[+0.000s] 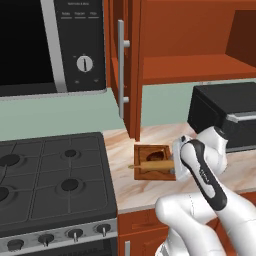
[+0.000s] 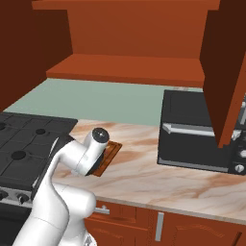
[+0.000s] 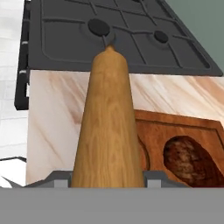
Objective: Open the cabinet, retrieve the rolling pin, and place it next to the meat on the cutting board to prepare for tenderizing.
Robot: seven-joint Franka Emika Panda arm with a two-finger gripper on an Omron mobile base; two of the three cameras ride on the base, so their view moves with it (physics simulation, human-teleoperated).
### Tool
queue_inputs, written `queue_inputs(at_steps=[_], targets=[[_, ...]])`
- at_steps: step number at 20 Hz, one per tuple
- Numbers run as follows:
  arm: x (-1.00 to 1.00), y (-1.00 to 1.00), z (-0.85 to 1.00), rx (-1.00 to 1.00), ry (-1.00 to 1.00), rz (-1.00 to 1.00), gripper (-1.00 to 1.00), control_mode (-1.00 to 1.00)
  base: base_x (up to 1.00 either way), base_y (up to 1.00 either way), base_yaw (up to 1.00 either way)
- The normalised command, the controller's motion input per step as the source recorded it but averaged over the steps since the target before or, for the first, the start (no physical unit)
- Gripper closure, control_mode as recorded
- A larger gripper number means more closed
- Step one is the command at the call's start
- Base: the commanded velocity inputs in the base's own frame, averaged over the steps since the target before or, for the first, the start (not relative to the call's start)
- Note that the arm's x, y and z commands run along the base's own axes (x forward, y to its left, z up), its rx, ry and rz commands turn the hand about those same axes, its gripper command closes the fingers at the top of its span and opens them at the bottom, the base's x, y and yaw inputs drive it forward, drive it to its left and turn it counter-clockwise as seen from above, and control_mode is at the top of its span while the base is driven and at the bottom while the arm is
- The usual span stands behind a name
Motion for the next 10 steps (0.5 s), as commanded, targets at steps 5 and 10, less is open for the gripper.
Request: queue_inputs(at_steps=[5, 10], targets=[[0.23, -0.12, -0.23, -0.02, -0.01, 0.06, 1.0, -1.0, 0.0, 0.0, 0.0], [0.25, -0.1, -0.21, -0.07, 0.0, 0.04, 1.0, -1.0, 0.0, 0.0, 0.0]])
